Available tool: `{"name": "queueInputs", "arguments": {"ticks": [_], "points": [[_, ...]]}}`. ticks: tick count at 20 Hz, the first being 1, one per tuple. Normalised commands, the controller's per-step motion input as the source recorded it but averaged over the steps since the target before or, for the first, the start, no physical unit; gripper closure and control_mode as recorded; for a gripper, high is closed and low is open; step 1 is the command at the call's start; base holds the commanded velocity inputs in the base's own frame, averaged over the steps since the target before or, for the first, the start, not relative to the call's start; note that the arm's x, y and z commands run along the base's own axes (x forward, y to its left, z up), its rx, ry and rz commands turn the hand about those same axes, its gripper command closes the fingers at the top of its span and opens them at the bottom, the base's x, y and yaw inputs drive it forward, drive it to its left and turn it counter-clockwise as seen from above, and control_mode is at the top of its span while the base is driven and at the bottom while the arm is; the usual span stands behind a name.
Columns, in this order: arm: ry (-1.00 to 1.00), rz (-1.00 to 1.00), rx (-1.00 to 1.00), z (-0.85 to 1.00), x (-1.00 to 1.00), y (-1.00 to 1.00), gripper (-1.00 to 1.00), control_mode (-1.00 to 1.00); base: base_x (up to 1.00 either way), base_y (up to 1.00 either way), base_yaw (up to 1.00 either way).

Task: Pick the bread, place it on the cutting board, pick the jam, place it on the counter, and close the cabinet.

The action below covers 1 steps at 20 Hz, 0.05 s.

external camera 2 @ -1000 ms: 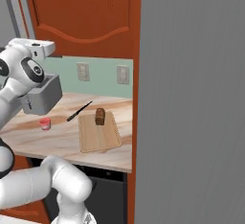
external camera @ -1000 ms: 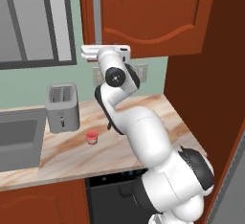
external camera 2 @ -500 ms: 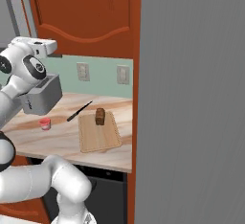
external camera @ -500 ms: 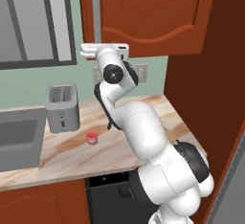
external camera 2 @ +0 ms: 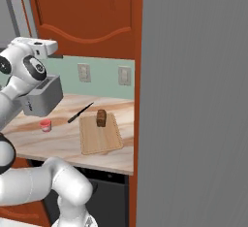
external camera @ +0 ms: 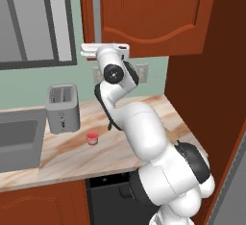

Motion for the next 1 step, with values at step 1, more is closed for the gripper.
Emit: {"name": "queueInputs", "arguments": {"ticks": [1], "points": [[0.00,0.00,0.00,0.00,0.09,0.00,-1.00,-1.00,0.00,0.00,0.00]]}}
